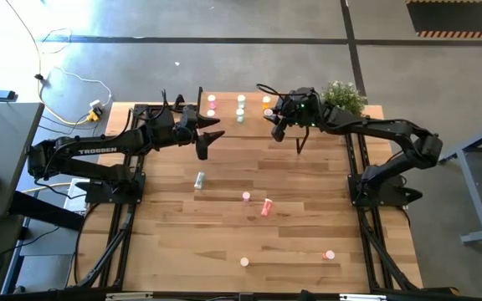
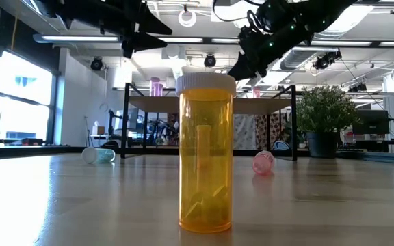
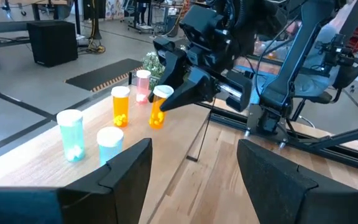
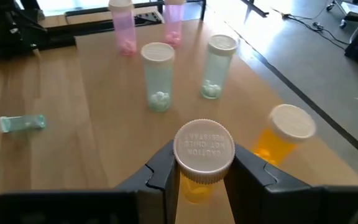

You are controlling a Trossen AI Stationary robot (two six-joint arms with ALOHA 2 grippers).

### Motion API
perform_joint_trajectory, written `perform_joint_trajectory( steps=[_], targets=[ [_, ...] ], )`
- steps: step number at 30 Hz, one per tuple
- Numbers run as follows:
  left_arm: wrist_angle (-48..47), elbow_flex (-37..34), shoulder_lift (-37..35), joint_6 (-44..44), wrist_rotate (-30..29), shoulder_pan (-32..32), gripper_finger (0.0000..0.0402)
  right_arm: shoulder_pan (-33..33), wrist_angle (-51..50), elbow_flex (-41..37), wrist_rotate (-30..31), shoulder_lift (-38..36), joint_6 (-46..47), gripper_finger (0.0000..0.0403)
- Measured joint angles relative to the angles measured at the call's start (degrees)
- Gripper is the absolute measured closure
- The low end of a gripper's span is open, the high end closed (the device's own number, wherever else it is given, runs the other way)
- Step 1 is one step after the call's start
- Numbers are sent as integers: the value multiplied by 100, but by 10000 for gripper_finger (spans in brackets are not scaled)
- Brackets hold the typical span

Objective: Pick and place medicine bottles onto shelf by color
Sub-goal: Put the left yellow pill bottle on the shelf aligned with the yellow pill bottle

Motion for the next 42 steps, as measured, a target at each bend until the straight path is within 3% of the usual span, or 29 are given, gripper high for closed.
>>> perform_joint_trajectory(
  steps=[8,42],
  targets=[
    [2,0,0,0,-145,0,177,-65,-395,489,-216,-9,-89,311],
    [2,0,0,0,-168,0,177,-63,-609,463,-177,457,-539,311]
  ],
)
